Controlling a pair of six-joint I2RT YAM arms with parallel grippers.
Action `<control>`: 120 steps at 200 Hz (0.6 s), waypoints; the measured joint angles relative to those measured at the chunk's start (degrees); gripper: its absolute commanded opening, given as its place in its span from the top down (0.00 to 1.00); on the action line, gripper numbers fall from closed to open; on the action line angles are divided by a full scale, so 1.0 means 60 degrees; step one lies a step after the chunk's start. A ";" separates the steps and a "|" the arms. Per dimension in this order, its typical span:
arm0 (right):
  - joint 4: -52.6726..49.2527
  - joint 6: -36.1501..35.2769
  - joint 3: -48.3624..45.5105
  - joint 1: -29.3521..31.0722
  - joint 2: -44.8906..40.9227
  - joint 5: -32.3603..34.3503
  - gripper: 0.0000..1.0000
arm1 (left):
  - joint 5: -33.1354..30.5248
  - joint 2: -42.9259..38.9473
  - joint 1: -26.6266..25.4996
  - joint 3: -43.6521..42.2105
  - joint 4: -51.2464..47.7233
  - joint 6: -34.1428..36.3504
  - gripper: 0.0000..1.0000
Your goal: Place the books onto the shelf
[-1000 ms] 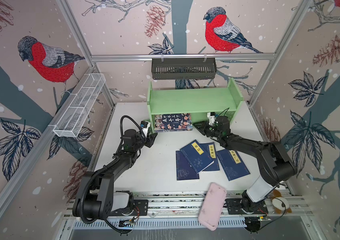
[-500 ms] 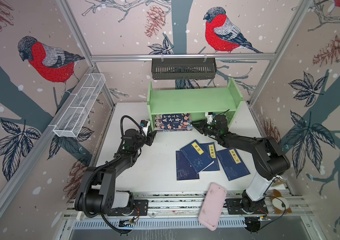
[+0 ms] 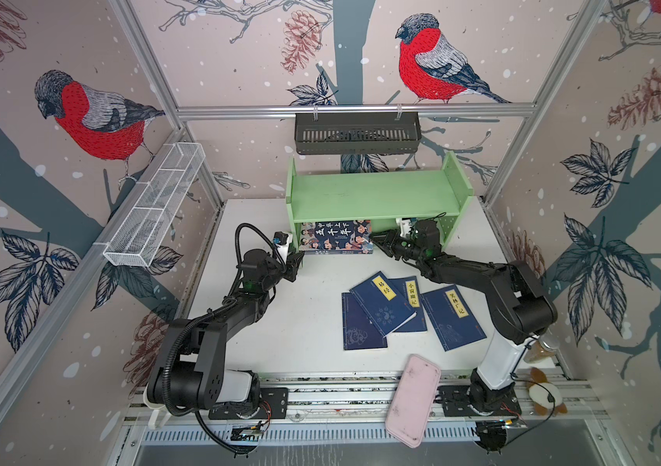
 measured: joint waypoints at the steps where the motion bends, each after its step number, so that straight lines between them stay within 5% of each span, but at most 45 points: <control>1: -0.0004 0.0000 0.0011 0.0000 0.0011 0.0000 0.70 | 0.0004 0.0000 0.0000 0.0000 0.0004 0.0000 0.67; 120: -0.0386 -0.0237 -0.0153 -0.0142 -0.0299 -0.0062 0.66 | -0.0018 -0.0277 -0.0062 -0.0095 0.0091 0.0186 0.55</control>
